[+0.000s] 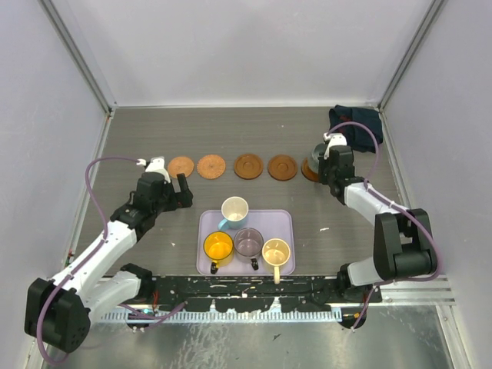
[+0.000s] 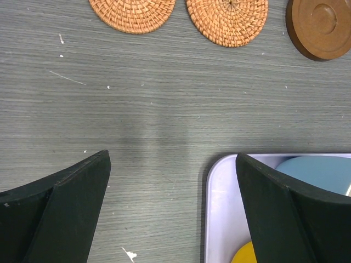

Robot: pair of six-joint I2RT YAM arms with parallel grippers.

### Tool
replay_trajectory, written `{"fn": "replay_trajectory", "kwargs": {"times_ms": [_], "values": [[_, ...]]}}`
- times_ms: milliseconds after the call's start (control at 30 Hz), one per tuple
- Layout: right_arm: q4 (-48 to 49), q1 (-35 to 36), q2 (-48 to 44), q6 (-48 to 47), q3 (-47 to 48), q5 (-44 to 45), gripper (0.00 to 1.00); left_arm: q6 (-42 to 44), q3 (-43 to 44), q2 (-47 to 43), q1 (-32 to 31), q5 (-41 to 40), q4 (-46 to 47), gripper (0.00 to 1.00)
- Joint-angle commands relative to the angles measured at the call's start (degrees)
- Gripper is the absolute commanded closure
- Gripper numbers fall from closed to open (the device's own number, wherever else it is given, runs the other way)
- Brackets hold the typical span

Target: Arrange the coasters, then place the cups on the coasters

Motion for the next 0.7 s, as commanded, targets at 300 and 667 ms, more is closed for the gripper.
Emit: {"fn": "replay_trajectory", "kwargs": {"times_ms": [300,667], "values": [[5.9,-0.2,-0.1,-1.0,5.6,-2.4,0.99,0.2,0.9,0.6,0.3,-0.7,4.3,0.02],[5.8,-0.2,1.3,-1.5,6.0,-0.7,0.99,0.2,0.7,0.5,0.3,-0.7,4.3,0.02]]}}
